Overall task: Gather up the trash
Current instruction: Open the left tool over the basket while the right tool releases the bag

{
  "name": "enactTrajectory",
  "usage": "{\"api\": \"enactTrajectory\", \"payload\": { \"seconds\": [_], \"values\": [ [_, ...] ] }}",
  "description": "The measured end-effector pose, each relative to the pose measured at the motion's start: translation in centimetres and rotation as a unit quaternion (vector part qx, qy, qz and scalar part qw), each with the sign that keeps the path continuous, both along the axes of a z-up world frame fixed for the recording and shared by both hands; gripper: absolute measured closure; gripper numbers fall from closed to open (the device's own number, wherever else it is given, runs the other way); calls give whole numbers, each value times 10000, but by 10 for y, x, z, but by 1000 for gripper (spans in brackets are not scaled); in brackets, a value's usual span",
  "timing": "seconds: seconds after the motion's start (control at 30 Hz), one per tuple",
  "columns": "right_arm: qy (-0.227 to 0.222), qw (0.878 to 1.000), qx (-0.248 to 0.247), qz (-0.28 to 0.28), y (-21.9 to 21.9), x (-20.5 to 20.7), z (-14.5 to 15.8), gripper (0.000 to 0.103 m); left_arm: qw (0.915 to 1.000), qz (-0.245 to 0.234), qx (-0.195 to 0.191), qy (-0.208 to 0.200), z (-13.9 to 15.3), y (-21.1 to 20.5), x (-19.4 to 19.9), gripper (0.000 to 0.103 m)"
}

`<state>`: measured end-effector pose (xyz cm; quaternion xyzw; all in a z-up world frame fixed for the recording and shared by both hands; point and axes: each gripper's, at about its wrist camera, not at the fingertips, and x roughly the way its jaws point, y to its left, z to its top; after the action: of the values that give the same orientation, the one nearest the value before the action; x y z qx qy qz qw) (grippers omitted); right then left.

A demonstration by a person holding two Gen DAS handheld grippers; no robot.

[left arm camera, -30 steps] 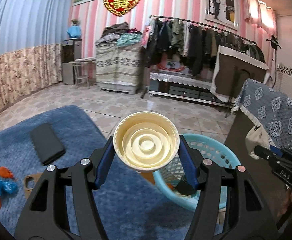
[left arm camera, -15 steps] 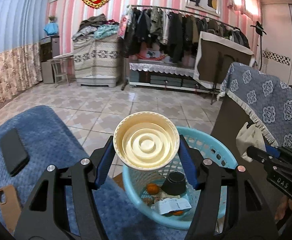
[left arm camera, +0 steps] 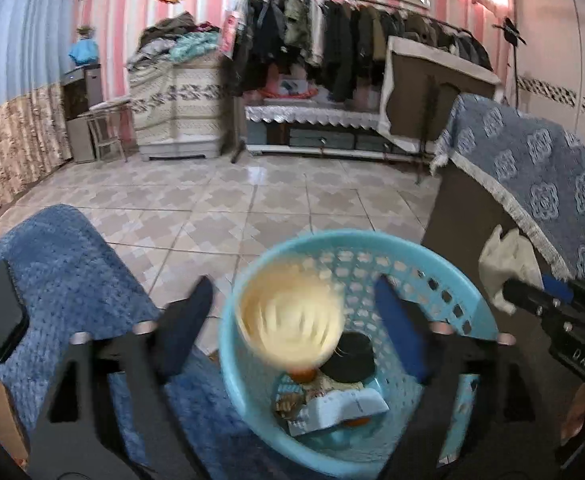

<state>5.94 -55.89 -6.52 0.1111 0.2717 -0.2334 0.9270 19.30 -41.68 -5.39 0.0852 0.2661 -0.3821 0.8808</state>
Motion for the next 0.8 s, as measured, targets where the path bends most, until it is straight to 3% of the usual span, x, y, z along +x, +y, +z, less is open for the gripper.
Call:
{"api": "enactTrajectory", "payload": {
  "seconds": [0.17, 0.43, 0.6, 0.7, 0.77, 0.8],
  "values": [
    [3, 10000, 23, 35, 3, 6, 0, 76, 9988, 400, -84, -255, 16, 17, 9, 6],
    [46, 9998, 59, 197, 15, 28, -7, 76, 9950, 808, -46, -579, 34, 49, 15, 6],
    [181, 9992, 71, 337, 24, 49, -14, 75, 9927, 1082, -139, -514, 39, 76, 17, 5],
    [239, 9990, 109, 349, 27, 60, -18, 72, 9910, 1245, -199, -457, 40, 92, 19, 5],
    [302, 9984, 222, 417, 29, 67, -21, 61, 9902, 1318, -209, -404, 40, 100, 21, 5],
    [313, 9984, 207, 433, 31, 69, -21, 50, 9898, 1359, -214, -379, 40, 104, 22, 5]
  ]
}}
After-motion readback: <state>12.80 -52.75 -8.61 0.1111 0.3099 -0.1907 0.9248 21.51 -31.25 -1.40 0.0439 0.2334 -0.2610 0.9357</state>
